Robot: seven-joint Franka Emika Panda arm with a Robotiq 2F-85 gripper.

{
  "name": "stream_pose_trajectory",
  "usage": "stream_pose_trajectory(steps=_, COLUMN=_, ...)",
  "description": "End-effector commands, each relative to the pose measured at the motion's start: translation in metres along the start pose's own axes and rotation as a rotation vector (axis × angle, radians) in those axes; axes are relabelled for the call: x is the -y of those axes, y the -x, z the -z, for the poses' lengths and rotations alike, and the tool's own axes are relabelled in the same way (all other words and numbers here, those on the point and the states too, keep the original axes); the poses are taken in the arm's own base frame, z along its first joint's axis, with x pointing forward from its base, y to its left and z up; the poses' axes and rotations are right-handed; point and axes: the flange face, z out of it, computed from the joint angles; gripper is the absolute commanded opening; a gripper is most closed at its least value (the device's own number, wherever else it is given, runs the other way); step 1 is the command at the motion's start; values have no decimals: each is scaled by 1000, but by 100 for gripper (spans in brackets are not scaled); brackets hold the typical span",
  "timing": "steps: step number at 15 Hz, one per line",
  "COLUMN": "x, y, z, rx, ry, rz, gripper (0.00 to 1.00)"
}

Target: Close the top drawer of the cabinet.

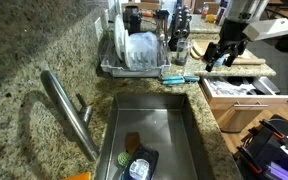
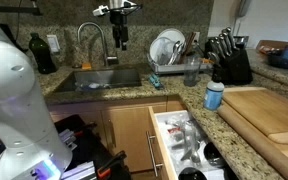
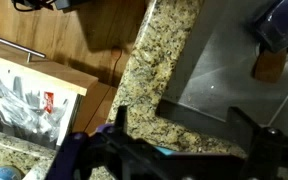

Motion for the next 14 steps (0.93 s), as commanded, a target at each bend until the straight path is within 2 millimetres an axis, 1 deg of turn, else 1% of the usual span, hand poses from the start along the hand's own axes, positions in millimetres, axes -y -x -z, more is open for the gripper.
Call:
stream_pose_trajectory(steps=1, x=0, y=0, z=0, rx=1, ry=0, rz=0, gripper=100)
stream_pose_trajectory(steps=2, x=-6, y=9, z=-18, rx=28, ry=-1, rz=2, gripper=100)
stream_pose_trajectory(steps=3, x=-13, y=23, z=-35, rx=44, ry=-4, rz=0, gripper=100)
stream_pose_trajectory(steps=4, x=-23, y=41, z=-55, rx=55, ry=9, rz=-19, gripper=100)
stream_pose_trajectory(steps=5, x=-29, y=53, z=-70, rx=75, ry=17, rz=-30, gripper=100)
stream_pose_trajectory(steps=8, x=-50, y=94, z=-118, rx=89, ry=65, rz=-127, gripper=100)
stream_pose_trajectory(steps=9, x=-33, y=63, z=-98, rx=117, ry=61, rz=-72, gripper=100)
stream_pose_trajectory(steps=10, x=-38, y=73, z=-109, rx=124, ry=74, rz=-78, gripper=100)
stream_pose_trajectory(steps=12, x=-36, y=70, z=-103, rx=113, ry=66, rz=-76, gripper=100)
stream_pose_trajectory(steps=13, x=-41, y=68, z=-105, rx=84, ry=82, rz=-117, gripper=100)
stream_pose_trajectory(steps=14, x=-55, y=70, z=-110, rx=72, ry=92, rz=-188, gripper=100)
